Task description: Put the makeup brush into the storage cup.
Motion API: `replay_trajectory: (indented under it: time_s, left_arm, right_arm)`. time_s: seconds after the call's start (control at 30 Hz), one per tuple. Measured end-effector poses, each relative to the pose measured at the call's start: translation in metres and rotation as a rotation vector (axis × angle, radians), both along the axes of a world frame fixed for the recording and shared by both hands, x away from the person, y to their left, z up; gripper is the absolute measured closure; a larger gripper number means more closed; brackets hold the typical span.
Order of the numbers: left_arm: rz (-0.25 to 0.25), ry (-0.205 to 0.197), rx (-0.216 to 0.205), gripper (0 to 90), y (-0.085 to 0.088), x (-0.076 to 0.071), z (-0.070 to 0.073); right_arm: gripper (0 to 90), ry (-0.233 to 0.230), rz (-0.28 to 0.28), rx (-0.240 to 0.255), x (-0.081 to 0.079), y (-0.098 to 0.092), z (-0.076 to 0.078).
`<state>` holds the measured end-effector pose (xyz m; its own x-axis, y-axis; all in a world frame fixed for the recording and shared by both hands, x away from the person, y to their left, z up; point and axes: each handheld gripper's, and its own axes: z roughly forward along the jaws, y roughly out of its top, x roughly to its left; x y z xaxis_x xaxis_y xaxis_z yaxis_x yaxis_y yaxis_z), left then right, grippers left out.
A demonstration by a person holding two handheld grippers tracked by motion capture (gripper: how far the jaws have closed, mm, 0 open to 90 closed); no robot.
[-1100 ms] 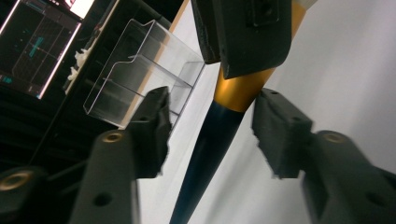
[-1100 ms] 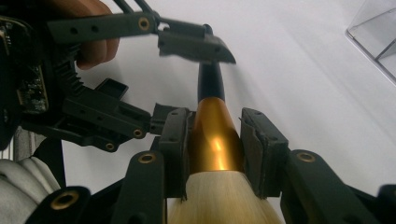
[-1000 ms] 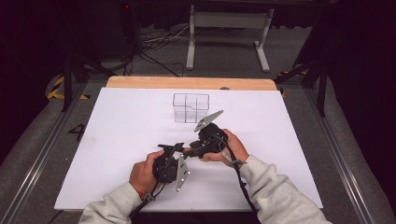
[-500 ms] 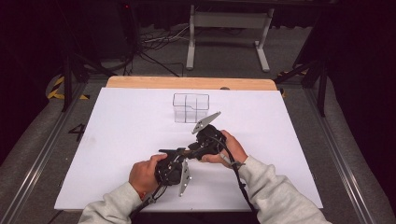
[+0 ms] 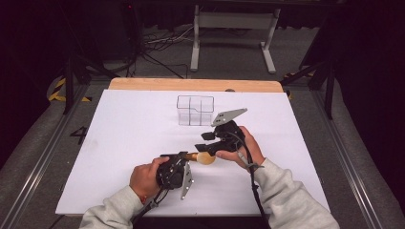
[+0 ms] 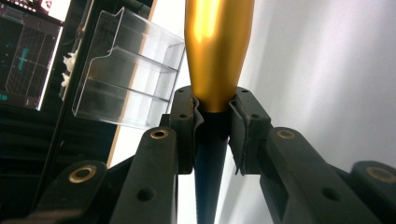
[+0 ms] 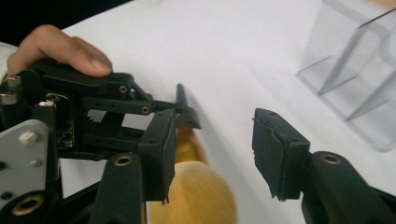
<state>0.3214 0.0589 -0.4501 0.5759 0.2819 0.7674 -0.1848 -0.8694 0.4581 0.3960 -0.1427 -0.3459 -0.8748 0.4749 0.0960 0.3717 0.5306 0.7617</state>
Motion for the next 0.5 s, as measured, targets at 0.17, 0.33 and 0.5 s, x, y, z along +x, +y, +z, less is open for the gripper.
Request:
replay_trajectory:
  time_s: [0.17, 0.33, 0.5]
  left_arm:
    - [0.015, 0.001, 0.037, 73.4, 0.004, 0.001, 0.005]
    - [0.031, 0.012, 0.024, 73.4, 0.006, 0.002, 0.004]
    - [0.027, 0.026, -0.009, 73.4, 0.008, 0.004, 0.005]
  right_arm:
    - [47.2, -0.120, -0.027, 0.038, -0.007, -0.019, 0.011]
    - [45.5, -0.231, -0.081, 0.027, -0.017, -0.036, 0.013]
    - [39.1, -0.299, -0.143, 0.043, -0.027, -0.060, 0.009]
